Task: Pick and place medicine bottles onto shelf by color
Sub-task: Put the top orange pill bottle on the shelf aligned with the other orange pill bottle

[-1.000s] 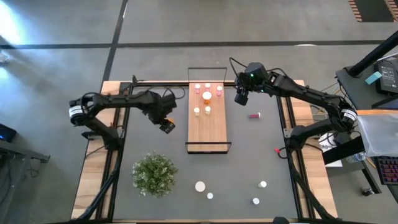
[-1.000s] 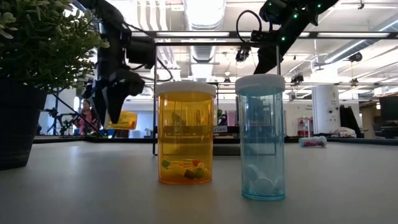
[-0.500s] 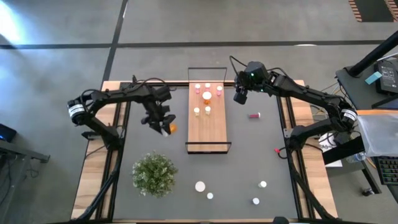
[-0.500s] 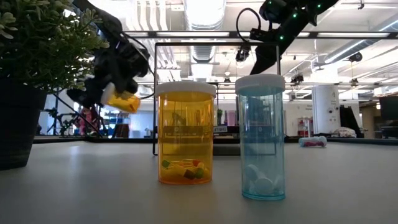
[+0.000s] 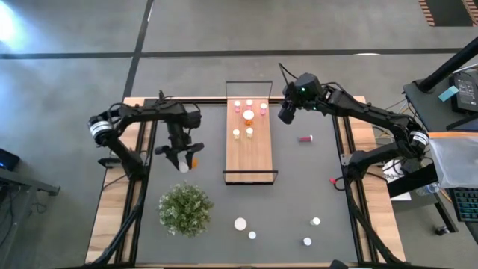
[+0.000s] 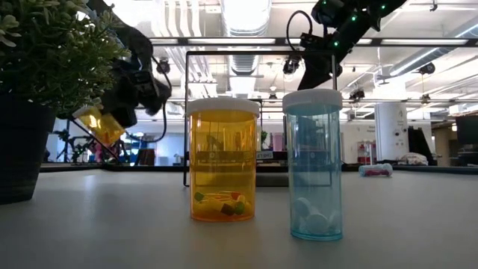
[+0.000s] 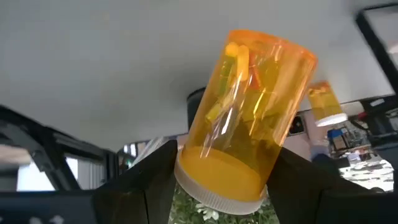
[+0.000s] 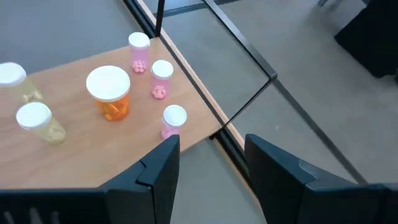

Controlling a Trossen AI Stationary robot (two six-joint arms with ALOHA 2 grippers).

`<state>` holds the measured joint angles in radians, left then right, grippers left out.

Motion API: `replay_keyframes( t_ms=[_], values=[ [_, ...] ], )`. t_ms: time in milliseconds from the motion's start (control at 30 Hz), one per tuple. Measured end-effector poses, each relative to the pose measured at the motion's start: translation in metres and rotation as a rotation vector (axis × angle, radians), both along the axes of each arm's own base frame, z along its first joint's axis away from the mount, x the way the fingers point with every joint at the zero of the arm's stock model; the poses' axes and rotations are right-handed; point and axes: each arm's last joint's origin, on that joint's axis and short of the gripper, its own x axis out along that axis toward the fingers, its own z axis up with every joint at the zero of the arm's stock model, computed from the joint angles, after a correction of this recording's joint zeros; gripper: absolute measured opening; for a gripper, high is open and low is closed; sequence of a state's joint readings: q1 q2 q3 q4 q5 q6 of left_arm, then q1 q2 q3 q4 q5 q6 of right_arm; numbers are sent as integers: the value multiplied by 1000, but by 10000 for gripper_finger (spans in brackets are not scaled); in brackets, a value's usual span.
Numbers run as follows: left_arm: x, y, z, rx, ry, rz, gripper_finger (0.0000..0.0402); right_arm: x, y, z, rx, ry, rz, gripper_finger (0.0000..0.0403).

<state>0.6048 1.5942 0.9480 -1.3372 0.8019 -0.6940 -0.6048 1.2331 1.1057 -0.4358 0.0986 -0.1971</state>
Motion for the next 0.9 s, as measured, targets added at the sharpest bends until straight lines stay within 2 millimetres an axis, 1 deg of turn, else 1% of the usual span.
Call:
replay_keyframes(
  t_ms=[133, 267, 500, 633, 800, 900],
  values=[
    [5, 4, -13, -67, 18, -13, 192, 0, 0, 0, 26, -23, -27, 171],
    [9, 5, -25, -167, 83, 2, 192, 0, 0, 0, 29, -26, -30, 171],
    [7, 4, -32, -277, 154, -70, 193, 0, 0, 0, 33, -30, -35, 171],
    [6, 6, -33, -266, 167, -81, 193, 0, 0, 0, 40, -35, -41, 171],
    [2, 8, -32, -180, 225, -165, 193, 0, 0, 0, 39, -35, -41, 171],
    [2, 9, -33, -174, 225, -153, 193, 0, 0, 0, 39, -35, -41, 171]
  ],
)
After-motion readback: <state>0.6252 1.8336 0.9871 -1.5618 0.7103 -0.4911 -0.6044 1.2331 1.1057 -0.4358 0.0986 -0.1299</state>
